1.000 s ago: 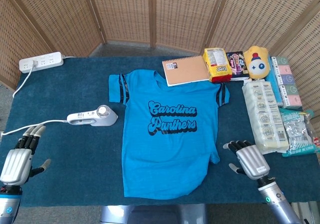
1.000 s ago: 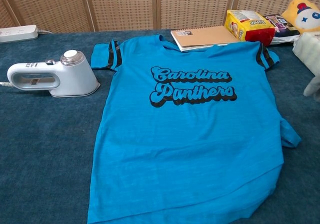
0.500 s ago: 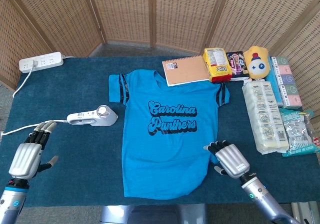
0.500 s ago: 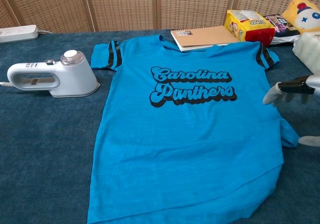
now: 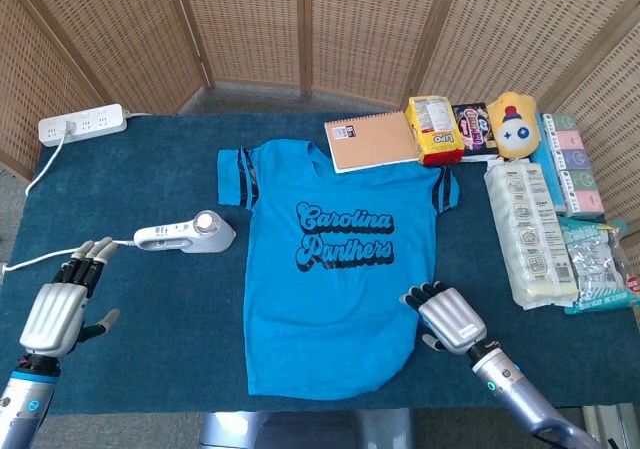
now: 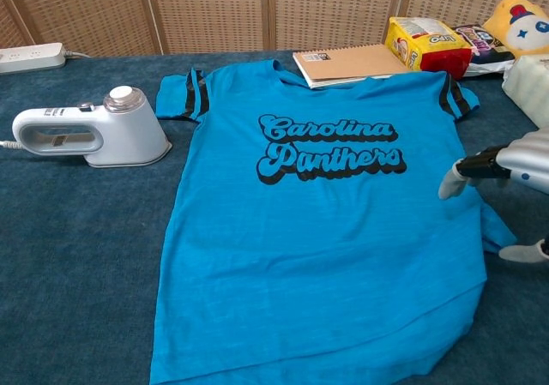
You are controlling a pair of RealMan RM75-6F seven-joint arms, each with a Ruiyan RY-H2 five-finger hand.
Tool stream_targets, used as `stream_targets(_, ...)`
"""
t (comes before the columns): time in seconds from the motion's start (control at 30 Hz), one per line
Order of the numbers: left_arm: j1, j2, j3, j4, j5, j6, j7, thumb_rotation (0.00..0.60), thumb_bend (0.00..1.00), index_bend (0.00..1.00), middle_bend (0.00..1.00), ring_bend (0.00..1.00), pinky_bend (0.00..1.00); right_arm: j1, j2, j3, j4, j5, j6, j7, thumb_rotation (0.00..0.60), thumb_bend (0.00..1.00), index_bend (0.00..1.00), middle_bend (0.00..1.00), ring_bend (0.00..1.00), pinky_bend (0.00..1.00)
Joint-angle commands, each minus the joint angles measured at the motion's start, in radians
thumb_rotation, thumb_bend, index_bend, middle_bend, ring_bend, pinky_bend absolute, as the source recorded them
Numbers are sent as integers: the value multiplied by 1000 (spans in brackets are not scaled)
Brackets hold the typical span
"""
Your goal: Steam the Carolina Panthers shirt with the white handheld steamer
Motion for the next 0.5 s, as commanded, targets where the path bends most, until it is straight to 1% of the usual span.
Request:
stream_targets(0.03, -1, -1, 2, 0, -2, 0, 0, 600, 239, 7, 83, 28, 187, 8, -6, -4, 7, 12, -18, -15, 600, 267, 332, 298, 297, 352)
stream_targets(0.17, 0, 1, 4, -2, -4, 4, 0, 600, 239, 7, 83, 28, 188, 14, -17, -8, 15, 19, -28, -35, 600, 274, 421, 298, 297, 352)
stream_targets(0.27, 1, 6, 5, -3, -3, 12, -1, 600, 240, 7, 83, 28, 187, 12, -20, -13, 16, 22, -24, -45, 600, 275, 460, 298, 298, 352)
stream_targets(0.5, 1, 9, 10, -3, -2, 17, -7, 600, 239, 7, 82, 28, 188, -3, -14, -33, 10, 33, -12, -73, 600, 274, 489, 316, 322, 368)
